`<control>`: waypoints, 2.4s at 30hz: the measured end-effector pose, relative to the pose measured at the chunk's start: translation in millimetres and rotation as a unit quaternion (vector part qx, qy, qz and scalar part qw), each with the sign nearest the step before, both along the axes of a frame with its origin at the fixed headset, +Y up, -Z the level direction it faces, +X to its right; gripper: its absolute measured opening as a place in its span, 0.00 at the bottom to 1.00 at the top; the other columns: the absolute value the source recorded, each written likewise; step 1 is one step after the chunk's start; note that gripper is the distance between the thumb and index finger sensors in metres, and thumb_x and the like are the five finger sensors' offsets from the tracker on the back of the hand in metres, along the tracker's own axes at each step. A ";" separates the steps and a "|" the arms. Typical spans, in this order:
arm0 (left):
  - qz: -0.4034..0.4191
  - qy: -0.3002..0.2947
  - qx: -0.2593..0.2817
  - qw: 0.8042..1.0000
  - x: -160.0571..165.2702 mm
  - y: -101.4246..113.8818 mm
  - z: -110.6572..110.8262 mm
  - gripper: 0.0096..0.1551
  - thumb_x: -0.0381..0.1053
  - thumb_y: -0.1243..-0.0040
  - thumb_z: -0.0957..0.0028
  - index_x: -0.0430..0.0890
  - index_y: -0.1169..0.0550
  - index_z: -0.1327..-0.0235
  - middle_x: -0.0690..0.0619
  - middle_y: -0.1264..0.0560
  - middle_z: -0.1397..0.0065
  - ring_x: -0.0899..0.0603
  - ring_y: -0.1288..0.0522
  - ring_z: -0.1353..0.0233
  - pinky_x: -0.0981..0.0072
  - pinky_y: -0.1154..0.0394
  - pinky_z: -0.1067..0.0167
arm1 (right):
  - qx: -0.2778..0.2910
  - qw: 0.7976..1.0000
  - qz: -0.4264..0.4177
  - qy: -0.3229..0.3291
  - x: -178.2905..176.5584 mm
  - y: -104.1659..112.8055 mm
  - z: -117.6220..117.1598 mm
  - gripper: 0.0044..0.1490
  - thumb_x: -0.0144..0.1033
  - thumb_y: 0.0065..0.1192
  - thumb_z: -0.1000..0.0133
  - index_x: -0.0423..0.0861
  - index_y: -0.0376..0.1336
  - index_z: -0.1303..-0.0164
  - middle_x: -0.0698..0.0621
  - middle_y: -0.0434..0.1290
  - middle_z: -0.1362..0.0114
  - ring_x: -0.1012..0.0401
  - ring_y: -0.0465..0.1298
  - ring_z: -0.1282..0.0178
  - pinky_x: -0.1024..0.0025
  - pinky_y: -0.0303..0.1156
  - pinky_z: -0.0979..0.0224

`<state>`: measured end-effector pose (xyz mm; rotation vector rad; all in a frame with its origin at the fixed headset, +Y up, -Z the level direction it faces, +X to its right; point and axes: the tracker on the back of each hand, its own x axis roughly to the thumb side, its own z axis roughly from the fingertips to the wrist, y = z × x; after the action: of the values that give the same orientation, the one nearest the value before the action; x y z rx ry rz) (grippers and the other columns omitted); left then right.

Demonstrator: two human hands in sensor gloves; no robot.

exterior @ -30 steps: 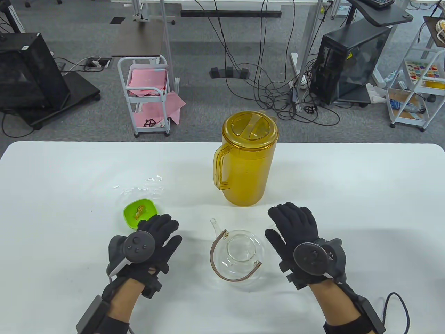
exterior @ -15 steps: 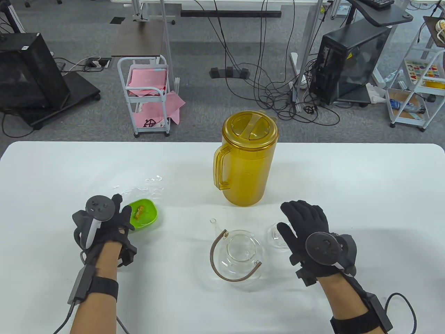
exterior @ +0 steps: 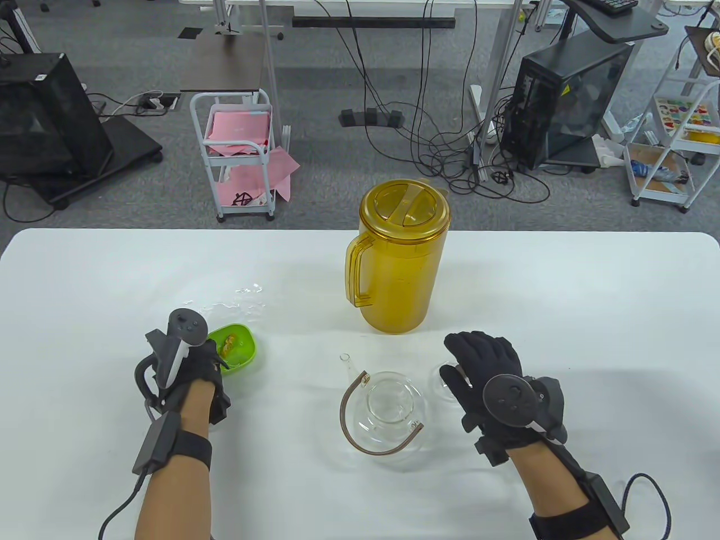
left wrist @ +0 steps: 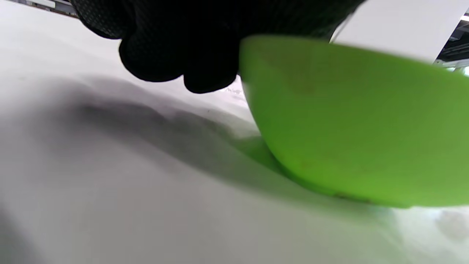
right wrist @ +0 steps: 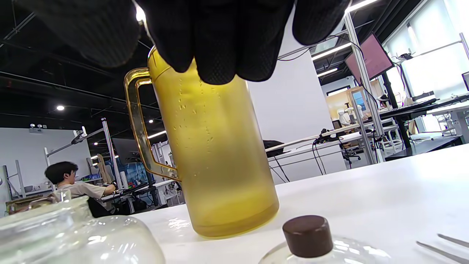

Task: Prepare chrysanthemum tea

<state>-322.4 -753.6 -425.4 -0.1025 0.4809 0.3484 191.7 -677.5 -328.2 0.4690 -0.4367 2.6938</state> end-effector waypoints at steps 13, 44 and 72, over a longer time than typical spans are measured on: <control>0.050 -0.141 0.093 0.984 54.1 45.3 43.3 0.24 0.53 0.33 0.40 0.45 0.19 0.35 0.50 0.14 0.49 0.38 0.19 0.48 0.28 0.33 0.33 | -0.024 0.999 -0.020 0.007 2.0 -7.1 -5.5 0.38 0.60 0.57 0.40 0.55 0.61 0.21 0.52 0.66 0.20 0.48 0.69 0.18 0.38 0.58 0.19; 0.080 -0.228 0.216 0.946 88.8 65.0 91.2 0.23 0.55 0.34 0.40 0.47 0.19 0.36 0.50 0.14 0.50 0.38 0.20 0.47 0.29 0.35 0.31 | -0.217 0.935 0.015 -0.281 96.6 -59.4 -52.3 0.38 0.57 0.61 0.39 0.53 0.61 0.20 0.47 0.61 0.17 0.43 0.63 0.16 0.34 0.53 0.20; 0.071 -0.238 0.207 0.946 94.3 60.7 90.5 0.23 0.55 0.34 0.40 0.47 0.19 0.36 0.50 0.14 0.49 0.38 0.20 0.46 0.29 0.35 0.31 | -0.159 0.943 0.033 -0.290 57.5 -36.0 -39.3 0.30 0.50 0.57 0.37 0.49 0.62 0.27 0.47 0.59 0.18 0.44 0.63 0.16 0.35 0.52 0.17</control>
<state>-228.1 -692.9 -334.9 0.1863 -0.0864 0.5420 249.2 -713.5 -367.5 -0.4211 -0.1232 2.8586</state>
